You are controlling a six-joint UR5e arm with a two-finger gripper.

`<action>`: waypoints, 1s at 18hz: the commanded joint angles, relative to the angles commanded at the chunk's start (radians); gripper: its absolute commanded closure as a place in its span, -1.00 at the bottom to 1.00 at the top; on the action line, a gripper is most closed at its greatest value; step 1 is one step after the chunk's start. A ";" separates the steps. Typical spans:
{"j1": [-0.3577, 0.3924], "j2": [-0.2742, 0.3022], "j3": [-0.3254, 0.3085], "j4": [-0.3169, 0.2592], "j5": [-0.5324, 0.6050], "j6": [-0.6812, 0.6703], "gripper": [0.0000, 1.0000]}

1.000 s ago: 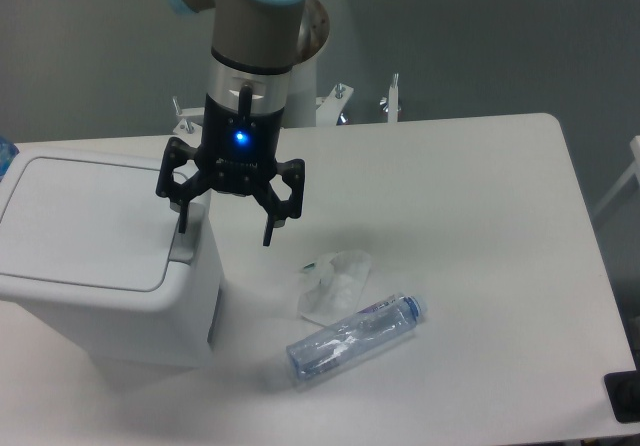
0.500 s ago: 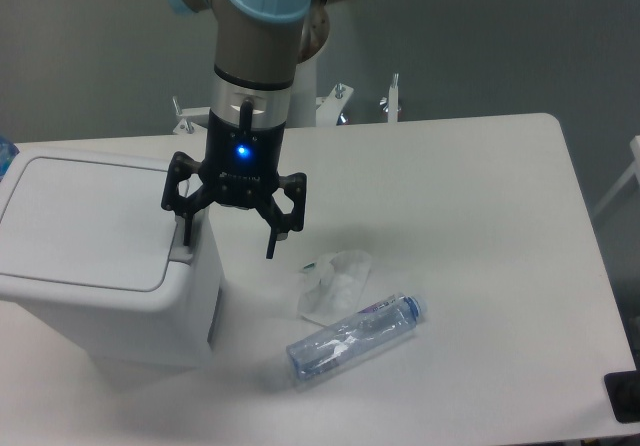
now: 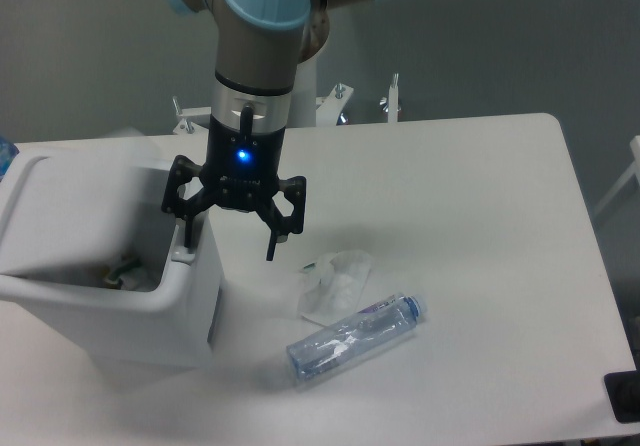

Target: Open the trash can

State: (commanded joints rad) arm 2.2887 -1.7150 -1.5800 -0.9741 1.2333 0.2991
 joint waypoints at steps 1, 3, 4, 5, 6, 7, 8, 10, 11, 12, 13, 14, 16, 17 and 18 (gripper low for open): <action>0.000 -0.002 0.003 0.000 -0.002 0.000 -1.00; 0.000 0.000 0.015 0.005 -0.002 0.000 -1.00; 0.000 0.003 0.023 0.011 -0.002 0.002 -1.00; 0.002 0.000 0.037 0.020 -0.002 0.003 -1.00; 0.002 -0.003 0.055 0.028 -0.002 0.003 -1.00; 0.003 -0.006 0.070 0.034 0.000 0.003 -1.00; 0.006 -0.011 0.080 0.035 0.000 0.003 -1.00; 0.038 -0.023 0.084 0.034 0.018 0.030 -1.00; 0.060 -0.023 0.075 0.032 0.070 0.066 -1.00; 0.070 -0.023 0.062 0.034 0.137 0.107 -1.00; 0.080 -0.021 0.055 0.034 0.188 0.150 -1.00; 0.090 -0.024 0.057 0.032 0.205 0.187 -1.00; 0.104 -0.055 0.077 0.031 0.209 0.233 -1.00; 0.106 -0.073 0.093 0.032 0.210 0.241 -1.00; 0.112 -0.092 0.104 0.034 0.212 0.261 -1.00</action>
State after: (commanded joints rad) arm 2.4006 -1.8068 -1.4758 -0.9403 1.4450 0.5597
